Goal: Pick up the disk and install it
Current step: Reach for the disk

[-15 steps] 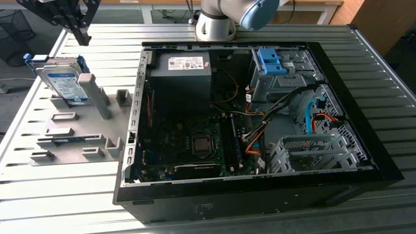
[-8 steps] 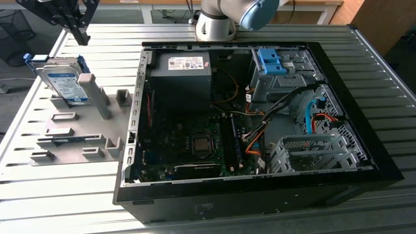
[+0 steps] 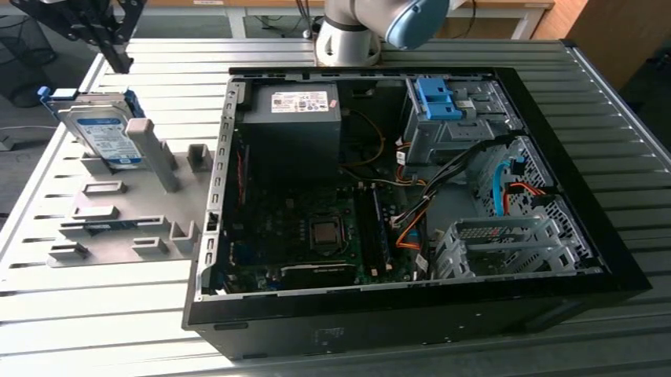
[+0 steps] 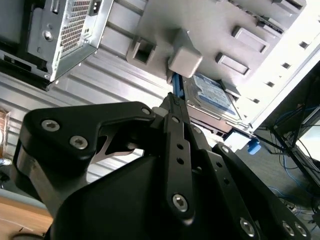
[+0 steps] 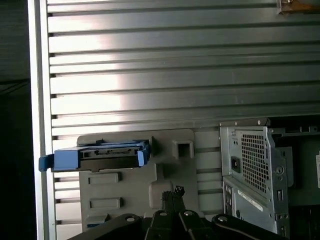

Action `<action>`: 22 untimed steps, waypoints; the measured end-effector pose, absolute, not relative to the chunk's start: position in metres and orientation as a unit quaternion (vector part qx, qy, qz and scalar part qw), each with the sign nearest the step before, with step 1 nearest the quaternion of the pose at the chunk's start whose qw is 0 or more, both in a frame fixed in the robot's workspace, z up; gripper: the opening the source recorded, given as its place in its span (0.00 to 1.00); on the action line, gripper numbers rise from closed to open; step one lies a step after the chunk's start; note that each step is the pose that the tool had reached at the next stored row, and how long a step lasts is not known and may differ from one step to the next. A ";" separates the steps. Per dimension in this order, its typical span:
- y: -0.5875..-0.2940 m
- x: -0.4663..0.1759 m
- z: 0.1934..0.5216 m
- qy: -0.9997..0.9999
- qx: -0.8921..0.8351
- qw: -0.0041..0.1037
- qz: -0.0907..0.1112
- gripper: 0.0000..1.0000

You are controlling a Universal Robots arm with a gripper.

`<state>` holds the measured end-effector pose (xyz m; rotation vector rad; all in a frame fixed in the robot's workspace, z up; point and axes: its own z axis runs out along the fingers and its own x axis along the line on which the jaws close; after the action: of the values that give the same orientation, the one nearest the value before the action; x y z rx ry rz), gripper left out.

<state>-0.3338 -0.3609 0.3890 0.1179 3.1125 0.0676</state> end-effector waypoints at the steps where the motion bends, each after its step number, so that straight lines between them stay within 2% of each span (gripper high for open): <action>1: -0.361 -0.338 0.389 0.999 0.038 0.013 0.022 0.11; 22: -0.348 -0.425 0.377 0.999 0.038 0.013 0.021 0.11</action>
<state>-0.4254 -0.3484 0.3772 0.1180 3.1125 0.0647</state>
